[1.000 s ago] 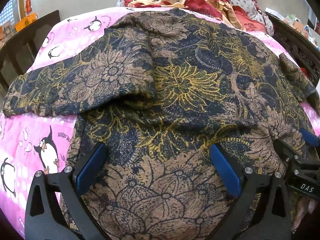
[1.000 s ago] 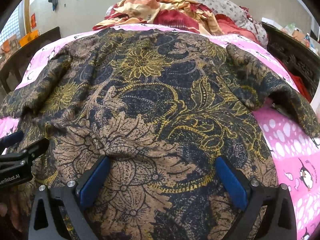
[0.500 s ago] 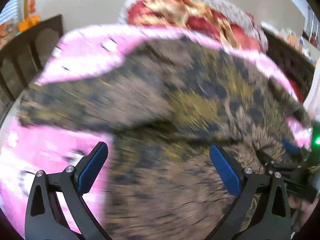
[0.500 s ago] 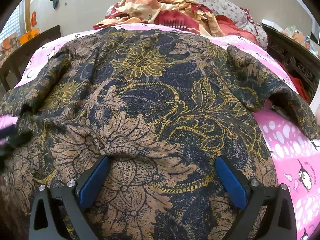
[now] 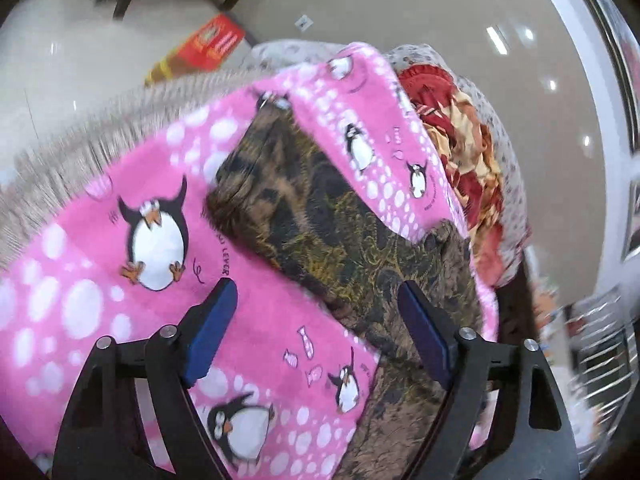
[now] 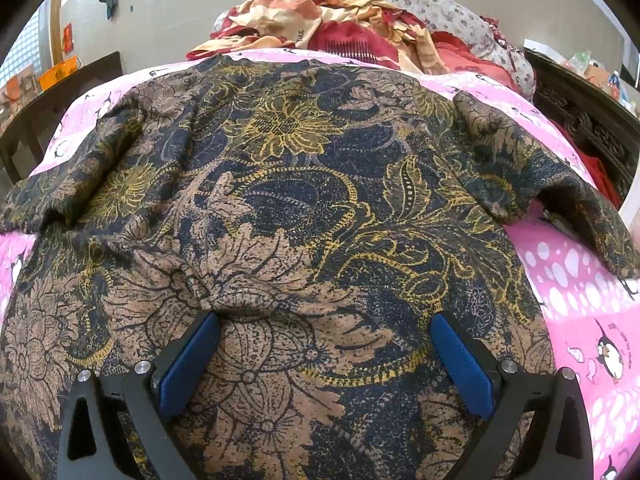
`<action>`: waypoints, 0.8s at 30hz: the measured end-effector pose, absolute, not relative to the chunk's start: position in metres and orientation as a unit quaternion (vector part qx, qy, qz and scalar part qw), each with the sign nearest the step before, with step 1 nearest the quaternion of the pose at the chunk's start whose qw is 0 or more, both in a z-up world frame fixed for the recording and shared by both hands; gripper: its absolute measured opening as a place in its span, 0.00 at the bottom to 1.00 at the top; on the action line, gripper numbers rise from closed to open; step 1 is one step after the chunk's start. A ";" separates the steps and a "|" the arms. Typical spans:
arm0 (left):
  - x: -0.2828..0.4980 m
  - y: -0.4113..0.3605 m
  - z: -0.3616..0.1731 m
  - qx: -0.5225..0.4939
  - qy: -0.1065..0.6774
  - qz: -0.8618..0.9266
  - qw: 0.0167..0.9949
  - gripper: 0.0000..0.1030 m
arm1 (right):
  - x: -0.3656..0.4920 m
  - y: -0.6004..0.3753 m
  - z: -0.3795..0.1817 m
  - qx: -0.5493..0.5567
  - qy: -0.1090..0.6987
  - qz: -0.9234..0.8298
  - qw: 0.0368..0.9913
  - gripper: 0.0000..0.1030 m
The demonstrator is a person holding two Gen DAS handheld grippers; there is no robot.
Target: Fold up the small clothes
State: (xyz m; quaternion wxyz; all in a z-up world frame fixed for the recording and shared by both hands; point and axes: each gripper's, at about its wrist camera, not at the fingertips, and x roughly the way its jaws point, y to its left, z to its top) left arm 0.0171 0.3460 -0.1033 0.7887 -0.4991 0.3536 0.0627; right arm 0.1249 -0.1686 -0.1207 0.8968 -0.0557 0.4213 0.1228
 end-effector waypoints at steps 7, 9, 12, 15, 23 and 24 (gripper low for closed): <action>0.034 0.385 -0.122 -0.586 0.286 0.072 0.755 0.77 | 0.125 -0.168 -0.121 -0.056 0.421 0.122 0.897 1.00; 0.039 0.388 -0.121 -0.589 0.290 0.077 0.750 0.69 | 0.125 -0.169 -0.121 -0.056 0.420 0.122 0.897 1.00; 0.036 0.387 -0.120 -0.574 0.309 0.090 0.753 0.28 | 0.125 -0.169 -0.121 -0.057 0.420 0.122 0.897 1.00; 0.034 0.384 -0.122 -0.549 0.327 0.137 0.757 0.06 | 0.125 -0.169 -0.121 -0.055 0.421 0.123 0.897 1.00; 0.007 0.393 -0.005 -0.411 0.217 0.225 0.857 0.03 | 0.125 -0.169 -0.121 -0.055 0.421 0.123 0.897 1.00; 0.004 0.397 0.007 -0.402 0.203 0.235 0.862 0.03 | 0.125 -0.169 -0.121 -0.055 0.421 0.123 0.897 1.00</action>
